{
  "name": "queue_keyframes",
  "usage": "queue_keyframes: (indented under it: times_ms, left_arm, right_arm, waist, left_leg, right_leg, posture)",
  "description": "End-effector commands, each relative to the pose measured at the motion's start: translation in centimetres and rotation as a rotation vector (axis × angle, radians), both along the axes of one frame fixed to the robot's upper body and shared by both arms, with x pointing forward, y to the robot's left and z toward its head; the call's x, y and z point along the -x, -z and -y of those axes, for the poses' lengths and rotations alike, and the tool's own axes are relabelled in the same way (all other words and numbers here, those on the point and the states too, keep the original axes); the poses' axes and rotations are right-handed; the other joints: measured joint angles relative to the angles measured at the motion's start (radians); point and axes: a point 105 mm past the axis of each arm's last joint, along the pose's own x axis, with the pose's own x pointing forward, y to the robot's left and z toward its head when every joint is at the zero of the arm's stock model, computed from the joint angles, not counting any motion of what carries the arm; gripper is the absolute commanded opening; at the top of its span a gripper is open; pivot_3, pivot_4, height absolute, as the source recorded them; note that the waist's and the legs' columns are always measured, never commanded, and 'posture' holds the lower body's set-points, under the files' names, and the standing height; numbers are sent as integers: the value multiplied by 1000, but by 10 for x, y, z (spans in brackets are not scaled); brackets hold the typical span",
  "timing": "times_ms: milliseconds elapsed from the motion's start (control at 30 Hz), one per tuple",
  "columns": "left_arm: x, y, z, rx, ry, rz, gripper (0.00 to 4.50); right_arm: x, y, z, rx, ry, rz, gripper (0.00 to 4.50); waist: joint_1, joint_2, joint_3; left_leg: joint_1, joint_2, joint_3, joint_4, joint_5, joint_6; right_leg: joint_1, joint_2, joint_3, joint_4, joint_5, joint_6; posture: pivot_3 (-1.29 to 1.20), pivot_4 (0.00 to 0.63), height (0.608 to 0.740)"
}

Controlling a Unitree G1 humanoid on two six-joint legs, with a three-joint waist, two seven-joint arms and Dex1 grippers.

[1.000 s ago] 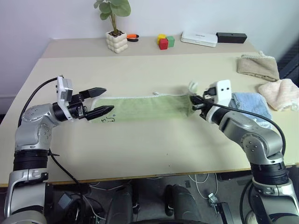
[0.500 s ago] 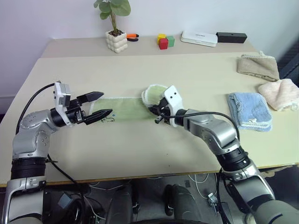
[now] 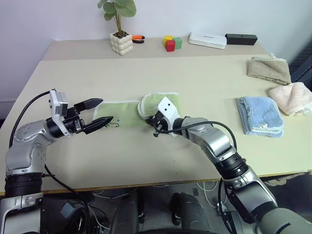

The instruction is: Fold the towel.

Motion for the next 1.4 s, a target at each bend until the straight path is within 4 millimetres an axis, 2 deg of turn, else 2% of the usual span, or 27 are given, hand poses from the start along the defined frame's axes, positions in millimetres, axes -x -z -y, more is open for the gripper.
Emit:
queue_keyframes:
  times_ms: [33, 167, 200, 267, 367, 467, 533, 567, 633, 700, 733, 800, 933, 1000, 1067, 1167, 1267, 1367, 1400]
  left_arm:
    - [0, -12, 4, 12, 19, 42, 4500]
    - [-2, -12, 6, 11, 26, 45, 4500]
    - [-2, -12, 6, 12, 26, 46, 4500]
    - [-4, -13, 4, 12, 27, 45, 4500]
    - [-5, -13, 5, 16, 31, 44, 4500]
    - [-8, -12, 10, 28, 43, 42, 4500]
    - [-9, -11, 13, 29, 49, 42, 4500]
    - [-9, -11, 14, 31, 53, 42, 4500]
    - [-9, -12, 15, 34, 56, 43, 4500]
    - [-8, -12, 15, 39, 56, 41, 4500]
    - [-8, -12, 15, 42, 56, 39, 4500]
    - [-5, -9, 18, 81, 62, -39, 4500]
    - [12, -5, 34, 98, 99, -105, 4500]
    - [13, -3, 35, 110, 83, -125, 4500]
    - [18, 1, 34, 126, 80, -175, 4500]
    - [28, 10, 34, 185, 87, -343, 4500]
    - [43, 19, 35, 235, 76, -477, 4500]
    - [48, 22, 32, 295, 22, -509, 4500]
    - [48, 22, 31, 317, 4, -517, 4500]
  right_arm:
    - [-1, -7, -3, -27, 12, 41, 2268]
    - [4, -14, 1, -20, -8, 73, 4193]
    - [7, -18, 4, -20, -27, 97, 4434]
    - [14, -37, 10, -67, -79, 150, 4434]
    - [14, -69, 20, -174, -94, 242, 4434]
    - [0, -90, 31, -274, -23, 276, 4434]
    - [-13, -93, 37, -302, 49, 272, 3927]
    - [-27, -84, 43, -259, 123, 283, 3627]
    - [-45, -66, 52, -192, 229, 295, 2664]
    - [-51, -58, 52, -200, 252, 286, 1740]
    - [-51, -55, 51, -210, 251, 280, 1131]
    - [-56, -38, 50, -169, 277, 273, 121]
    - [-62, -6, 46, -129, 315, 217, 51]
    - [-61, 7, 42, -101, 308, 195, 51]
    - [-58, 27, 38, 1, 284, 212, 51]
    - [-57, 44, 38, 63, 290, 213, 51]
    - [-52, 42, 31, -19, 255, 136, 51]
    - [-52, 22, 29, -88, 212, 160, 816]
    - [-52, 16, 29, -99, 208, 182, 1235]
  waist:
    - [0, 0, 0]
    - [1, 0, 0]
    - [3, 0, 0]
    - [4, 0, 0]
    - [3, 0, 0]
    - [1, 0, 0]
    - [1, 0, 0]
    - [0, 0, 0]
    - [-1, 0, 0]
    - [2, 0, 0]
    - [1, 0, 0]
    - [-3, 0, 0]
    - [-16, 0, 0]
    - [-18, 0, 0]
    - [-23, 0, 0]
    - [-27, -1, 0]
    - [-30, -1, -1]
    - [-27, -2, -1]
    - [-26, -2, -1]
  left_leg:
    - [0, 0, 0, 0, 0, 0]
    - [0, 0, 0, 0, 0, -1]
    - [0, 0, 0, 0, 0, -1]
    - [0, 0, 0, 0, 0, -1]
    - [0, 0, 0, 0, 0, 0]
    - [0, 0, 0, 0, 0, 0]
    - [0, 0, 0, 0, 0, 0]
    - [0, 0, 0, 0, 0, 0]
    - [0, 0, 0, 0, 1, -1]
    - [0, -1, 1, 0, 4, -6]
    - [-1, -1, 1, 0, 4, -6]
    - [-1, -1, 1, 0, 4, -6]
    - [-2, 0, 1, -1, 4, -7]
    - [-2, 0, 0, -1, 5, -7]
    - [-1, 0, 0, -1, 5, -8]
    - [3, 0, 0, -2, 5, -8]
    - [7, 0, -1, -4, 5, -8]
    - [8, 1, -1, -5, 5, -9]
    - [8, 1, -1, -5, 5, -9]
  right_leg:
    - [0, 0, 0, 0, 0, 0]
    - [0, 0, 0, 0, 0, 0]
    - [0, 0, 0, 0, 0, 0]
    - [0, 0, 0, 0, 0, 0]
    - [0, 0, 0, 0, 0, 0]
    - [-1, 0, 0, 0, 0, 0]
    - [-1, 0, 0, 0, 0, 0]
    - [-1, 1, 0, 0, 0, 0]
    - [0, 0, 0, 0, 0, 0]
    - [0, 0, 0, 0, 0, 0]
    - [0, 0, 0, 0, 0, 0]
    - [-1, 0, 0, 0, 0, 0]
    - [-1, 1, 0, 1, 0, 0]
    - [-1, 1, 0, 1, 0, 0]
    - [-1, 1, 0, 1, 0, 0]
    - [2, 1, 0, 1, 0, 0]
    - [4, 1, 1, 1, 0, 0]
    - [4, 0, 1, 1, 0, 0]
    - [4, 0, 1, 1, 0, 0]
  posture:
    - [0, 150, 740]
    - [0, 150, 740]
    - [0, 150, 740]
    - [0, 150, 740]
    - [0, 150, 740]
    - [0, 150, 740]
    - [0, 150, 740]
    - [0, 150, 740]
    - [0, 150, 740]
    - [0, 150, 740]
    - [0, 150, 740]
    - [0, 150, 740]
    - [0, 150, 740]
    - [0, 150, 740]
    - [0, 150, 740]
    - [0, 150, 740]
    - [0, 150, 740]
    - [0, 150, 740]
    - [0, 150, 740]
